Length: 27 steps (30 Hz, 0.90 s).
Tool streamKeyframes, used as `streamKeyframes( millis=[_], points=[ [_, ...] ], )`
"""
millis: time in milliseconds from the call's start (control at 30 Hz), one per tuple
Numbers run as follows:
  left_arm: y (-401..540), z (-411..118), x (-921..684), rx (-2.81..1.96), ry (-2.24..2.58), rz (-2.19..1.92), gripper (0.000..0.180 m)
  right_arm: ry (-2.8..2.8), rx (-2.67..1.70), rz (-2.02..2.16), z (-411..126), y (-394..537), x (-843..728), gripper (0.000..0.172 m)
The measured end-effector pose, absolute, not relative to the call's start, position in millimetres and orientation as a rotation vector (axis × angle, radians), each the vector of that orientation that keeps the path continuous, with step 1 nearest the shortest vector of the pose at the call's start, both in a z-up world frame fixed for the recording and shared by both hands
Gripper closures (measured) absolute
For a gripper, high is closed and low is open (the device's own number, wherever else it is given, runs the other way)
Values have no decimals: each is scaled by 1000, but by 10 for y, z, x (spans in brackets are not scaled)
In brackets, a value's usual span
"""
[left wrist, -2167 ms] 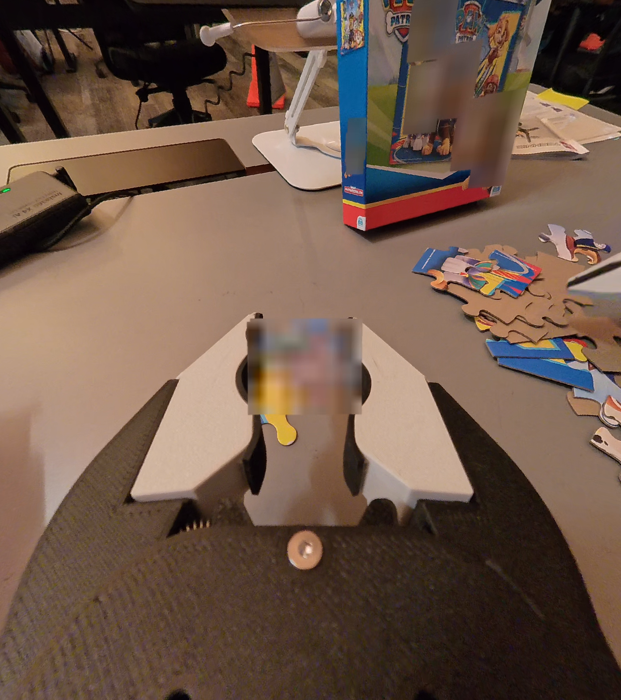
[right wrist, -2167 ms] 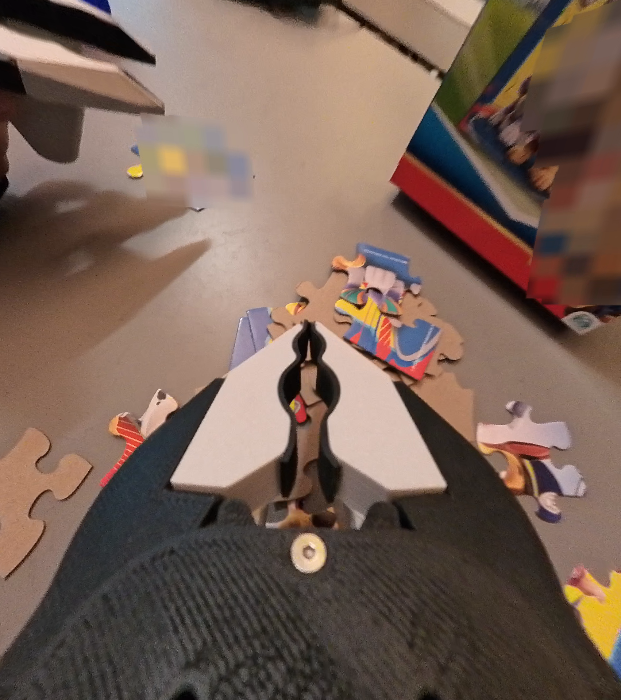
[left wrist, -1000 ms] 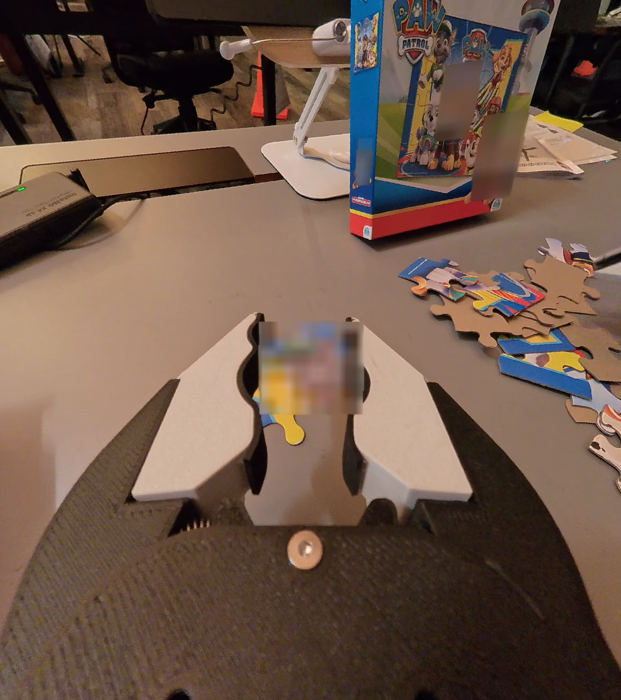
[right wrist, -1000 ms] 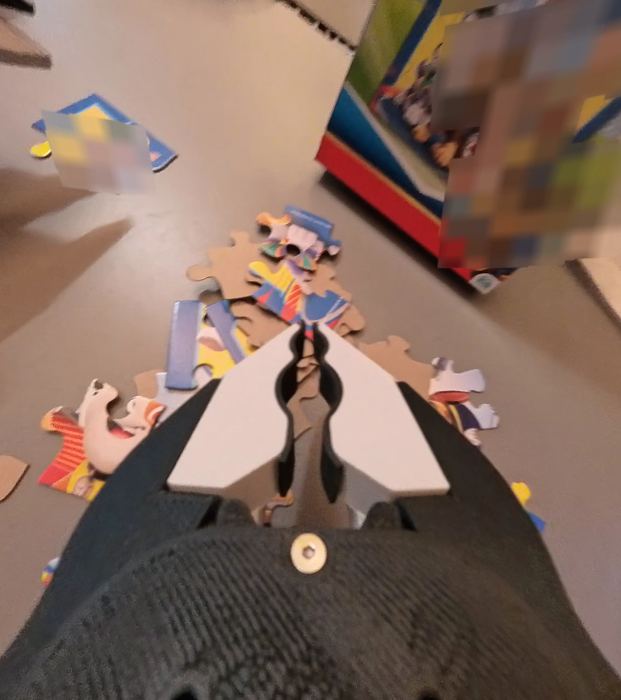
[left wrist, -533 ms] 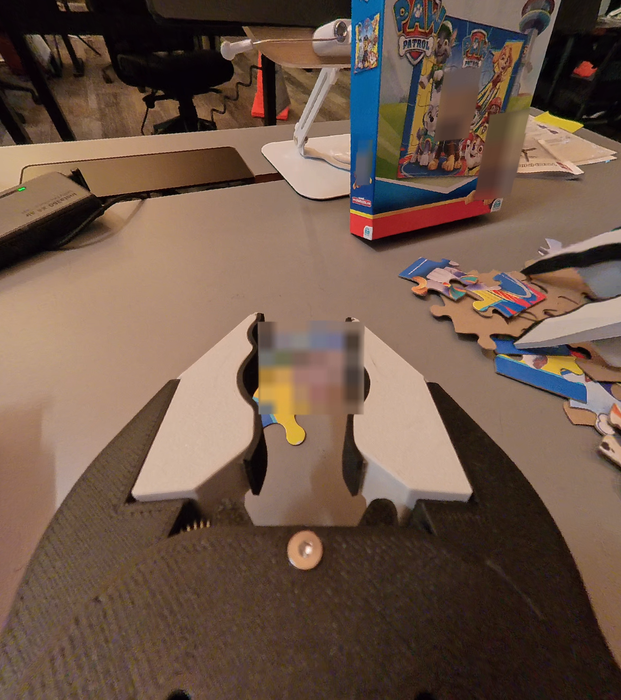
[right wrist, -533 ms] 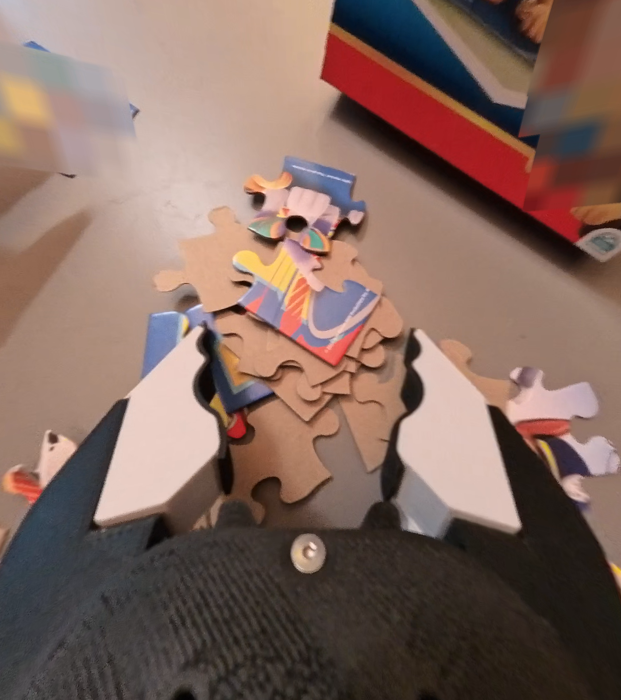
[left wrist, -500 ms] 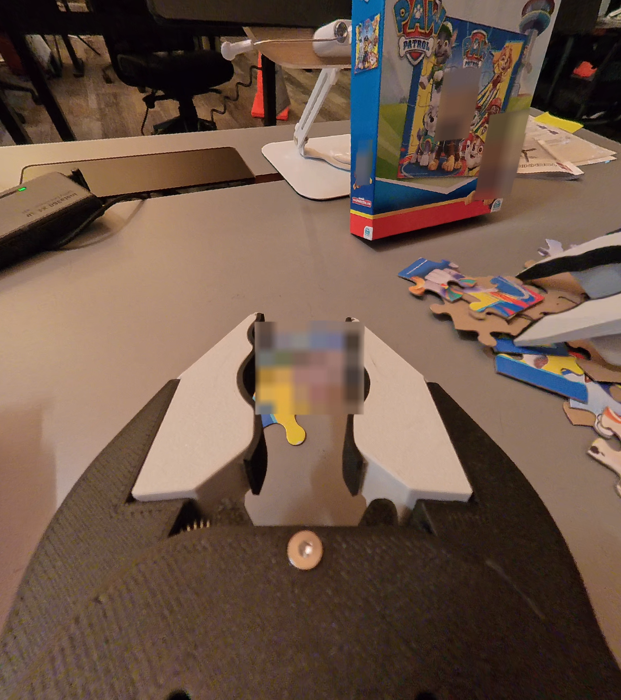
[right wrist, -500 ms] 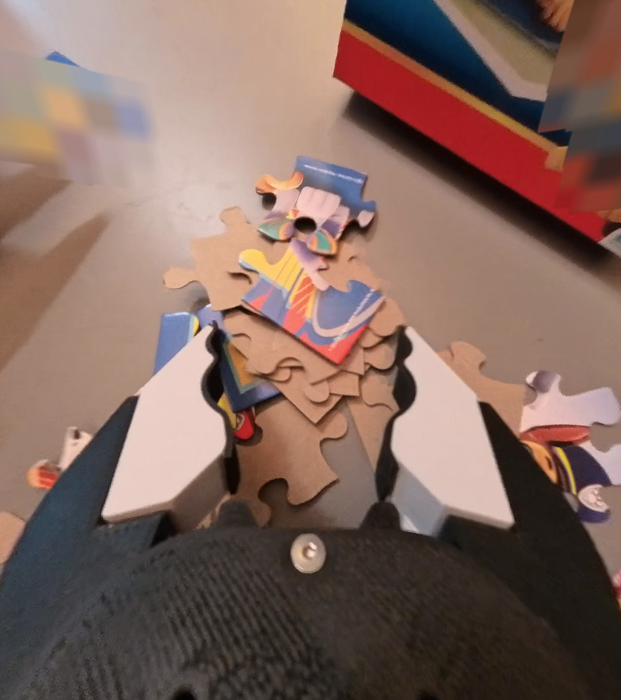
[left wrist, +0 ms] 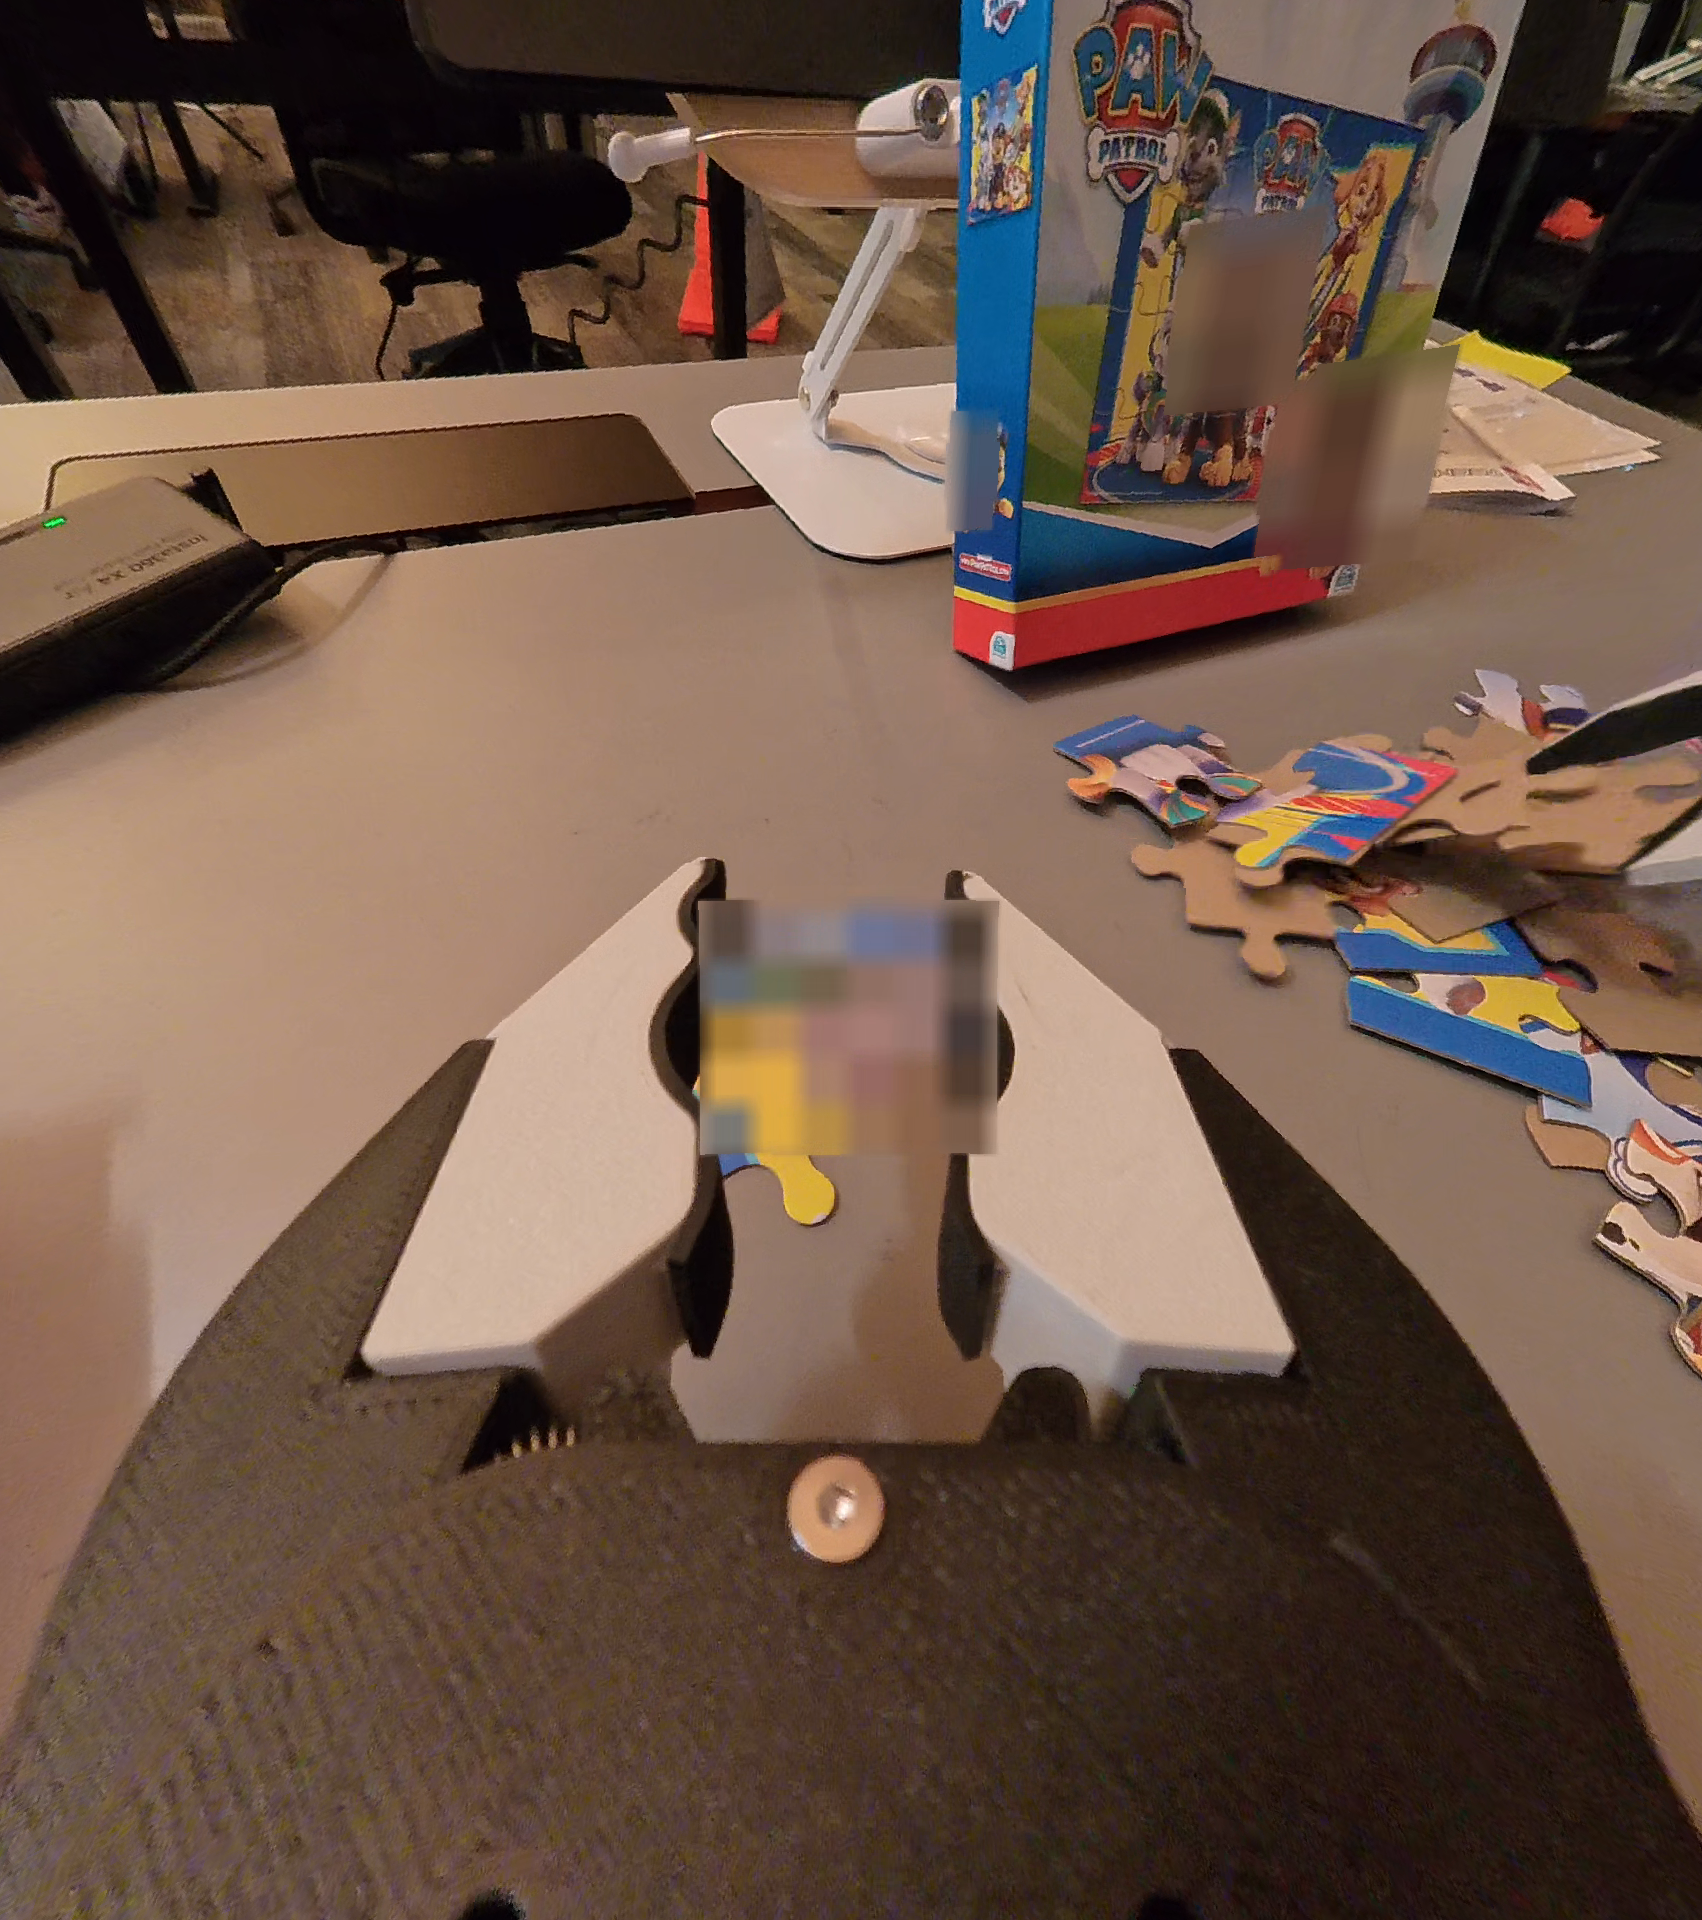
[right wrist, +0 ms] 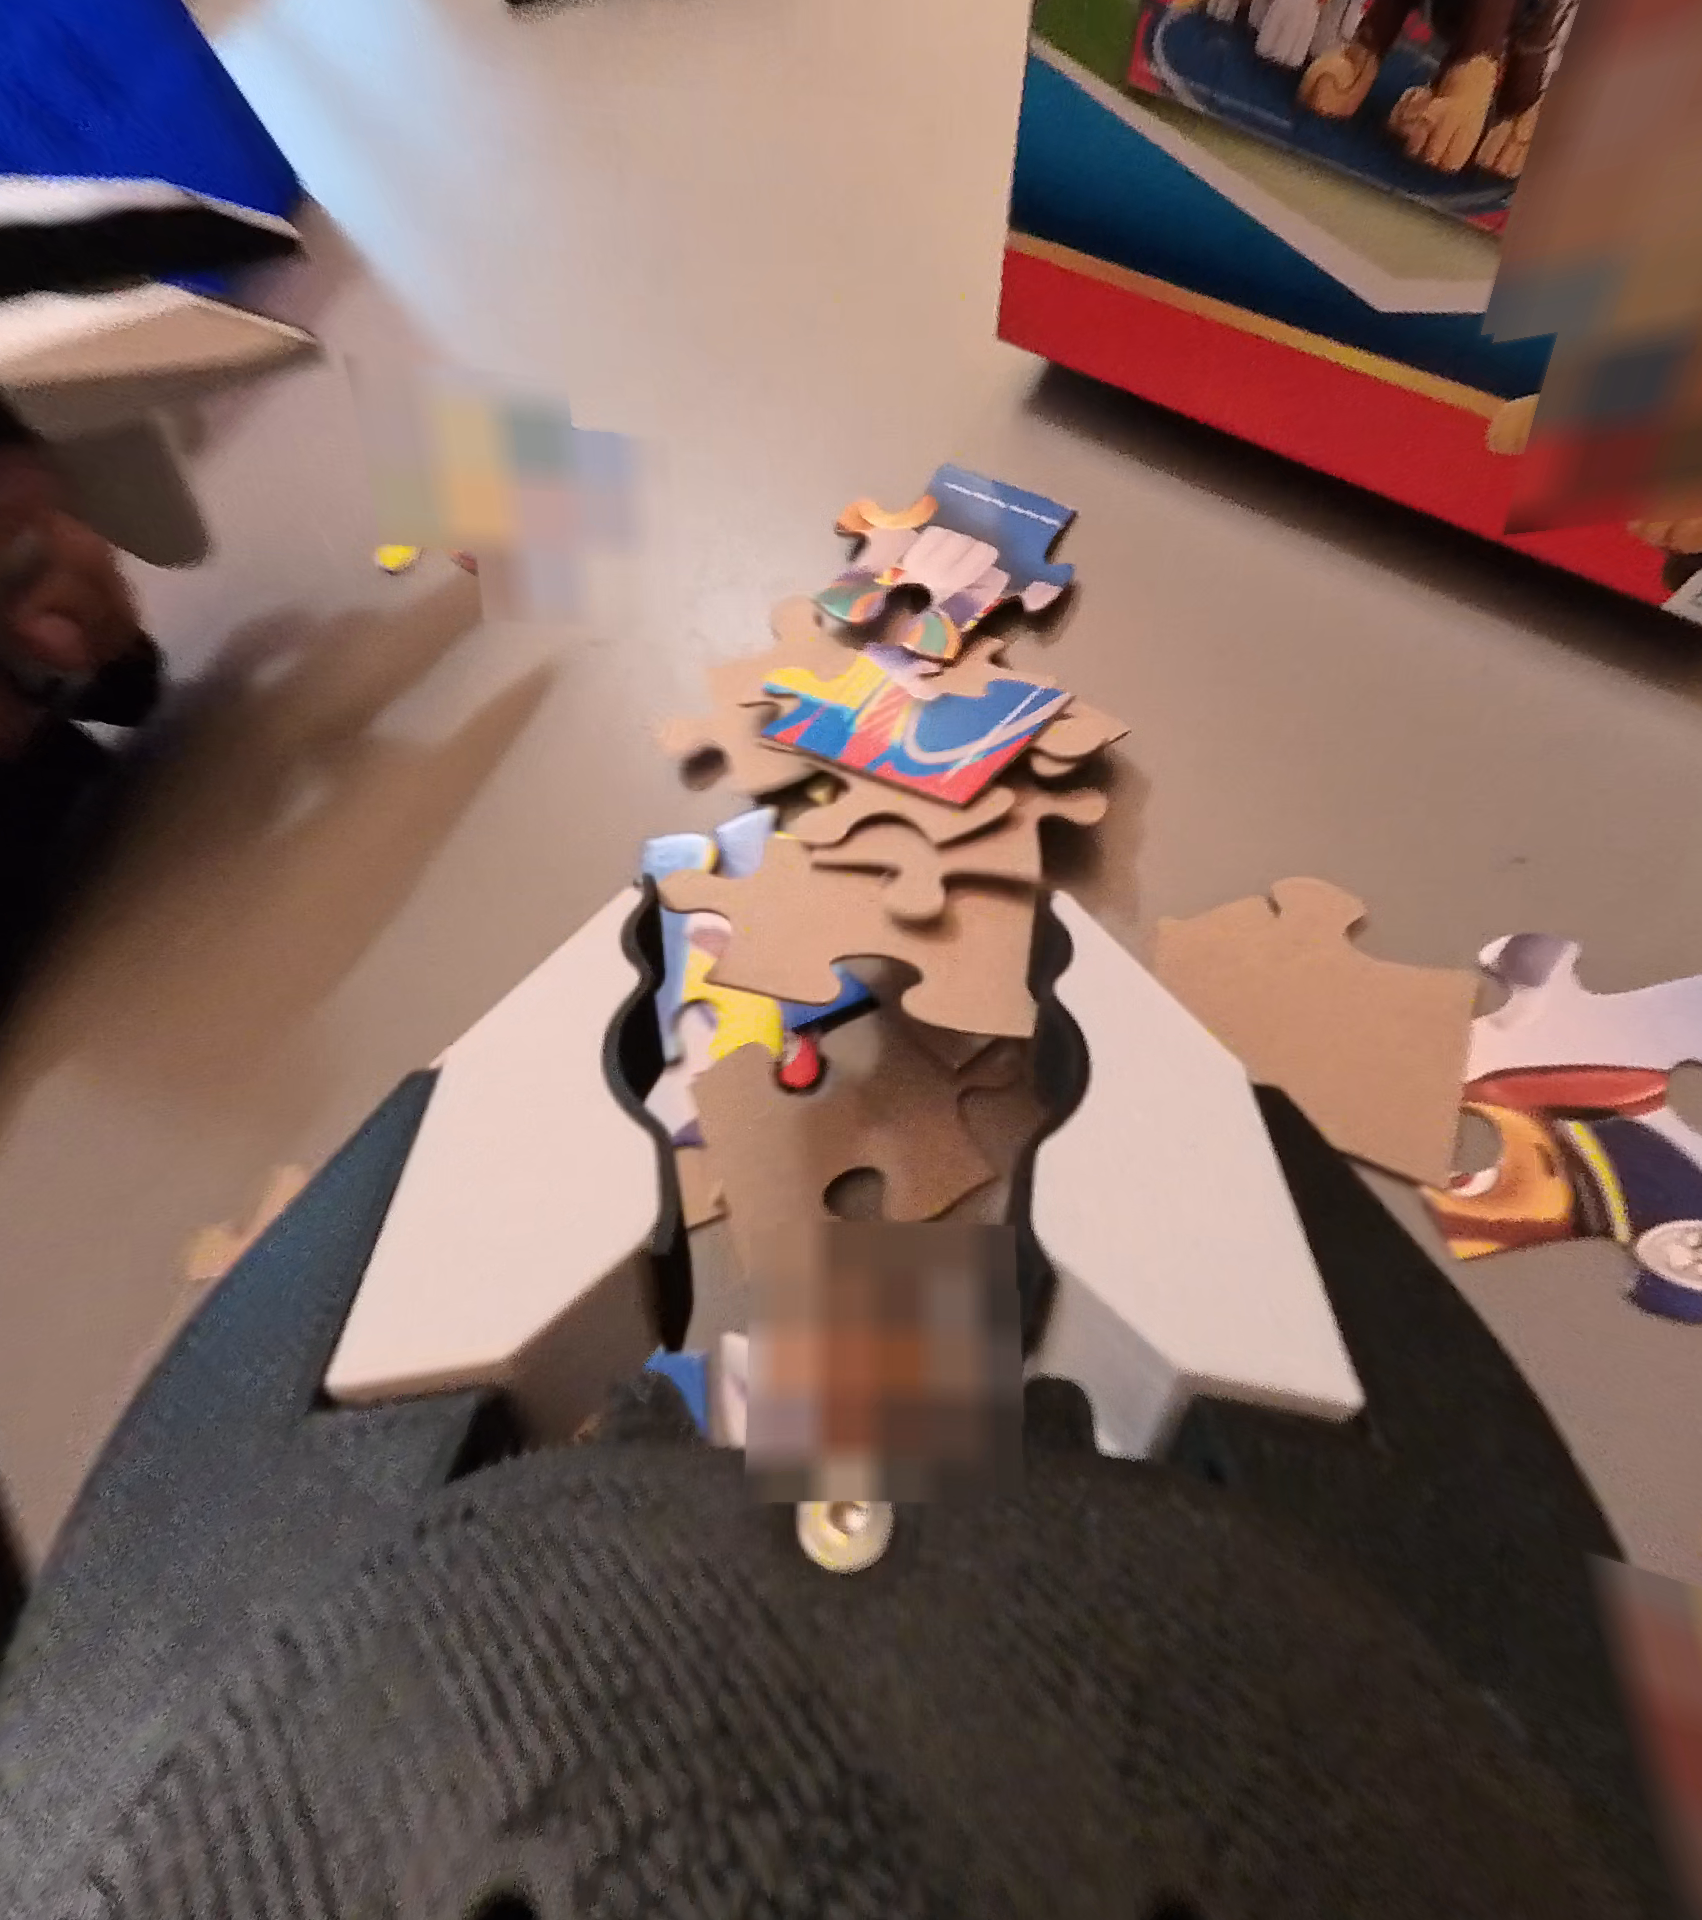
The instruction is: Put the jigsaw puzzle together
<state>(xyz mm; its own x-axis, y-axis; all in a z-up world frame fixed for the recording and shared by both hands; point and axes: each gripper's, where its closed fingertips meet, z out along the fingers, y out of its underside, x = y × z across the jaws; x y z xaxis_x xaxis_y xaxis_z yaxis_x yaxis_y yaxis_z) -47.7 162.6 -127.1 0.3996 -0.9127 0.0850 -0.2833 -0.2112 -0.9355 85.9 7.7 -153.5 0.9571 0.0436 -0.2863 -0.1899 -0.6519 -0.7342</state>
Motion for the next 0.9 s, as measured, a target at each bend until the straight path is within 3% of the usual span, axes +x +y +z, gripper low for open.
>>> streamKeyframes(
  millis=[333, 500, 567, 600, 633, 667, 767, 900],
  points=[
    [180, -897, 26, -1323, 1461, -1413, 126, 280, -1819, 1159, -850, -302, 499, 102],
    [-473, -827, 241, -1199, 1555, -1499, 129, 278, -1651, 1541, -634, -450, 162, 101],
    [-587, -785, 256, -1180, 1542, -1572, 141, 283, -1620, 1612, -621, -487, 100, 101],
    [-610, -768, 251, -1172, 1533, -1600, 153, 291, -1615, 1625, -633, -499, 89, 101],
    [-646, -747, 224, -1147, 1539, -1639, 176, 296, -1614, 1625, -648, -510, 90, 101],
    [-671, -724, 198, -1131, 1539, -1682, 180, 297, -1601, 1622, -646, -522, 108, 118],
    [-627, -640, 157, -1177, 1475, -1845, 180, 321, -1558, 1531, -615, -544, 252, 111],
    [-467, -595, 166, -1333, 1293, -2124, 180, 175, -1707, 921, -695, -566, 445, 110]
  ],
)
